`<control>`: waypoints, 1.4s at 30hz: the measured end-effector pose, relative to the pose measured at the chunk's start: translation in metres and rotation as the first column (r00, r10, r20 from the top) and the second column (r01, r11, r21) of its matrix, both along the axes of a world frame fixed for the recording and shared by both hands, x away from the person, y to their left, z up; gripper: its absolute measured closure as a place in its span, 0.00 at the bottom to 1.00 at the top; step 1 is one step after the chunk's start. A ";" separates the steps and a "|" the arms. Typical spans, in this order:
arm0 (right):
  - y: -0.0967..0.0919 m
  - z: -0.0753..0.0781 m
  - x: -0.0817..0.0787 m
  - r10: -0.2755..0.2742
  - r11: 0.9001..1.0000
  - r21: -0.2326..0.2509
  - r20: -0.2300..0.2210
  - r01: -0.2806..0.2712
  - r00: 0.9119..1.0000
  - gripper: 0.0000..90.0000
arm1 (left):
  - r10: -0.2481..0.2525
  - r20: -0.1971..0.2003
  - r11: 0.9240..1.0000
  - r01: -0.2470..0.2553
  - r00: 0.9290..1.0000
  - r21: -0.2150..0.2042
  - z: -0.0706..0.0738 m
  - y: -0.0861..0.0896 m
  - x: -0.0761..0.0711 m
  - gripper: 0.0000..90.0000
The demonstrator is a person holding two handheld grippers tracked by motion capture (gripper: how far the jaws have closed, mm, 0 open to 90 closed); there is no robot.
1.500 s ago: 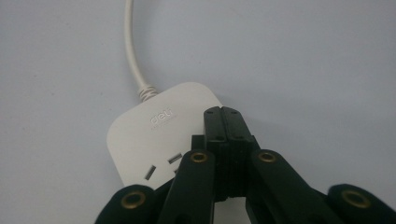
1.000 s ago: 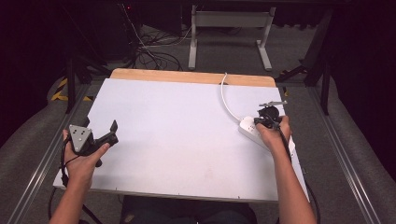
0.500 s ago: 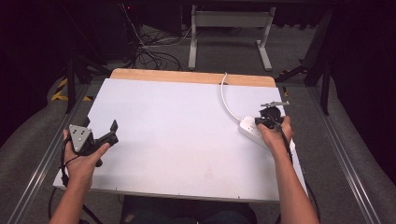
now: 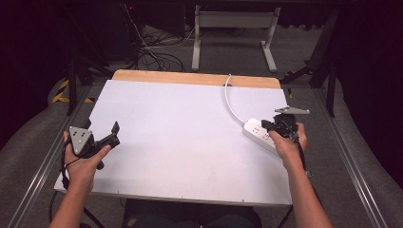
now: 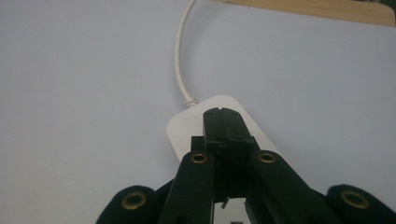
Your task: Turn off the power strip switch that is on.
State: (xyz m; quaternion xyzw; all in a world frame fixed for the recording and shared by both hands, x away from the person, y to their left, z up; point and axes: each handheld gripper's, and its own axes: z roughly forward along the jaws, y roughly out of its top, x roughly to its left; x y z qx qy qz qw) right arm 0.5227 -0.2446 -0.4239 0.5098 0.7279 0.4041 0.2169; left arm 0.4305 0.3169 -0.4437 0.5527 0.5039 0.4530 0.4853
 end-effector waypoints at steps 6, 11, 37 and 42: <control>0.004 0.009 -0.024 0.024 0.998 0.063 0.074 -0.029 0.997 1.00 | -0.009 -0.001 1.000 0.009 1.000 -0.011 0.000 -0.002 0.002 0.08; -0.002 0.005 -0.049 0.038 0.981 0.178 0.182 -0.071 0.983 1.00 | -0.018 -0.002 1.000 0.018 1.000 -0.013 0.000 -0.004 0.005 0.08; 0.003 -0.009 -0.074 0.040 0.969 0.179 0.570 -0.172 0.820 0.91 | -0.008 -0.003 1.000 0.008 1.000 -0.018 0.000 -0.002 0.003 0.08; 0.007 -0.007 -0.072 0.026 0.962 0.215 0.543 -0.169 0.840 0.46 | -0.009 -0.004 1.000 0.009 1.000 -0.017 0.000 -0.002 0.003 0.08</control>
